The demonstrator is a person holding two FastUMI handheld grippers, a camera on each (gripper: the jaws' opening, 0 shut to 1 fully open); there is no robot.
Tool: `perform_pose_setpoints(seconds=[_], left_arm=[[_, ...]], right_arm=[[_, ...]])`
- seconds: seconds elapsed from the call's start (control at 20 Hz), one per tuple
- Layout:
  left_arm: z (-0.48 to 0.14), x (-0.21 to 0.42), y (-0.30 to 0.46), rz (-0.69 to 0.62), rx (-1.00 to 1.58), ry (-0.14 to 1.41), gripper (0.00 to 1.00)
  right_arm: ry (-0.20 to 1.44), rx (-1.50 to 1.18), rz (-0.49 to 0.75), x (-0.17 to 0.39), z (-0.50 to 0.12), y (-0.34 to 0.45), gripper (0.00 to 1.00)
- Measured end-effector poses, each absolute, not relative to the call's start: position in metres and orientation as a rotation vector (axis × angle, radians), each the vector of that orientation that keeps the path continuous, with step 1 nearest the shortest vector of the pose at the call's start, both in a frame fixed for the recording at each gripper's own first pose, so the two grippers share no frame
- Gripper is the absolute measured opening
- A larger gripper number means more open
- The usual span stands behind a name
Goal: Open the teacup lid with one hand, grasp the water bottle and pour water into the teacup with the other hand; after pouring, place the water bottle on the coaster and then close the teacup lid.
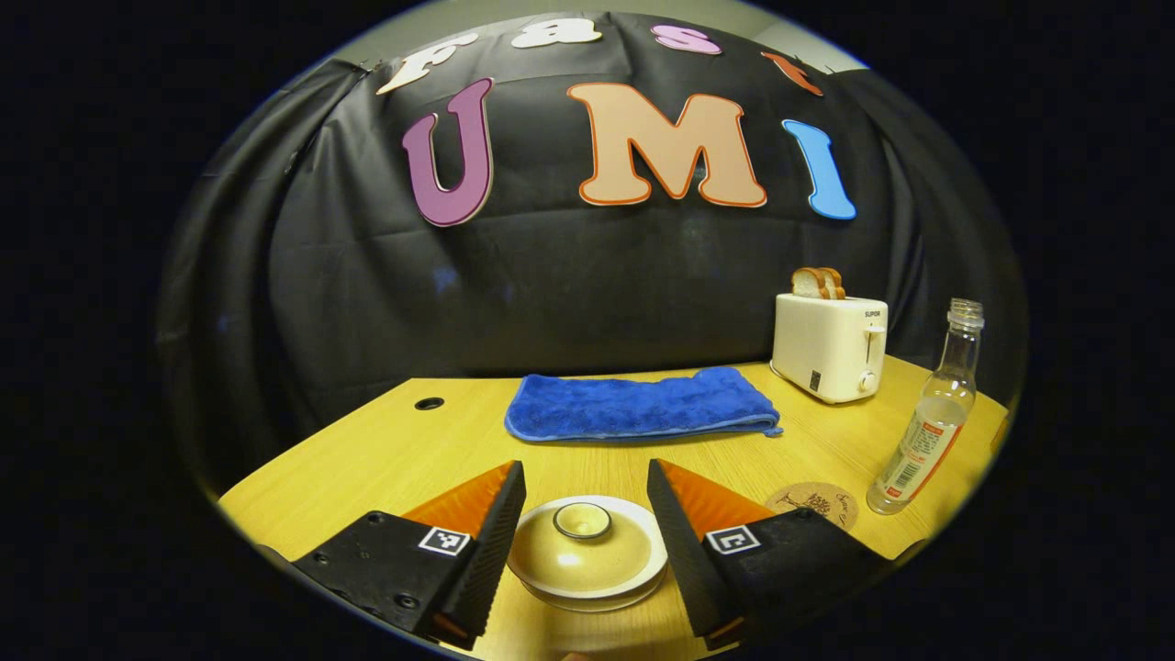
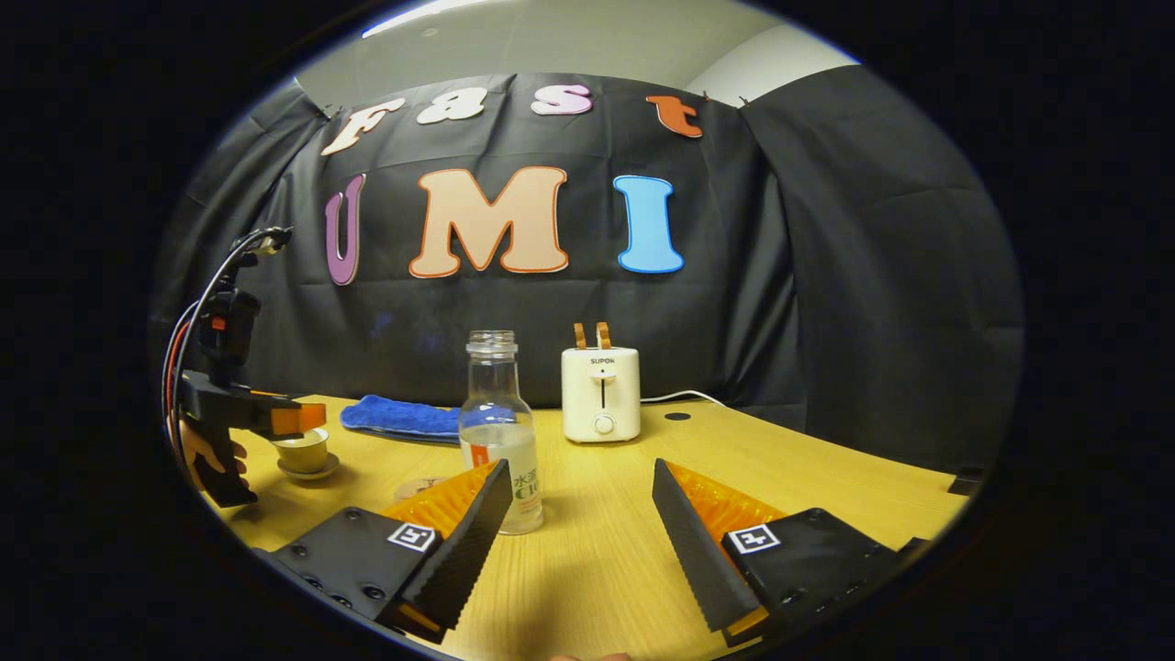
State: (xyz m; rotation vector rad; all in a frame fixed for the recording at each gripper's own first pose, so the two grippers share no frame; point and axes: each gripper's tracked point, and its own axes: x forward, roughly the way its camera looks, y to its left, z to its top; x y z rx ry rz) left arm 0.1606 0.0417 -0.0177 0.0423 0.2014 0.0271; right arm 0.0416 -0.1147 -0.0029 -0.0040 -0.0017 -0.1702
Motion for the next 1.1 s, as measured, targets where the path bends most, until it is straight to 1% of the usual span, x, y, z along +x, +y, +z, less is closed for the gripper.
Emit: perform_pose_setpoints(seconds=[0.05,0.1,0.15,0.2,0.25,0.3,0.35,0.4,0.45,0.5,0.6,0.7,0.75,0.9,0.95,1.1], left_arm=[[-0.018,0.16,0.043,0.029,0.043,0.2,0.73],[-0.018,0.161,0.043,0.029,0.045,0.202,0.72],[-0.019,0.161,0.043,0.029,0.045,0.204,0.7],[-0.02,0.161,0.044,0.031,0.046,0.208,0.69],[-0.022,0.161,0.044,0.029,0.045,0.212,0.64],[-0.025,0.161,0.043,0.024,0.045,0.223,0.61],[-0.028,0.161,0.042,0.023,0.045,0.231,0.58],[-0.029,0.162,0.042,0.021,0.044,0.237,0.57],[-0.03,0.162,0.042,0.021,0.042,0.238,0.54],[-0.031,0.162,0.043,0.025,0.042,0.241,0.53],[-0.032,0.163,0.043,0.024,0.048,0.244,0.52],[-0.033,0.165,0.048,0.044,0.072,0.253,0.48],[-0.033,0.163,0.048,0.042,0.075,0.256,0.39],[-0.033,0.167,0.046,0.034,0.077,0.252,0.33],[-0.033,0.165,0.046,0.03,0.075,0.251,0.29],[-0.032,0.165,0.047,0.028,0.076,0.247,0.26]], right_arm=[[0.005,0.006,-0.179,0.043,-0.003,-0.12,0.95],[0.015,0.023,-0.186,0.044,-0.004,-0.126,0.95],[0.031,0.047,-0.19,0.045,-0.006,-0.131,0.98],[0.047,0.07,-0.197,0.046,-0.01,-0.136,0.95],[0.06,0.089,-0.201,0.046,-0.012,-0.14,0.95],[0.069,0.102,-0.204,0.048,-0.013,-0.143,0.98],[0.076,0.104,-0.211,0.05,-0.013,-0.148,0.98],[0.078,0.099,-0.218,0.05,-0.015,-0.152,0.96],[0.08,0.097,-0.221,0.051,-0.015,-0.155,0.95],[0.083,0.097,-0.221,0.052,-0.016,-0.156,0.95],[0.086,0.097,-0.219,0.051,-0.015,-0.156,0.96],[0.084,0.088,-0.217,0.052,-0.015,-0.155,0.96],[0.083,0.084,-0.217,0.052,-0.015,-0.155,0.95],[0.084,0.082,-0.217,0.051,-0.015,-0.156,0.95],[0.085,0.084,-0.218,0.052,-0.015,-0.156,0.95],[0.087,0.086,-0.219,0.052,-0.016,-0.158,0.95]])
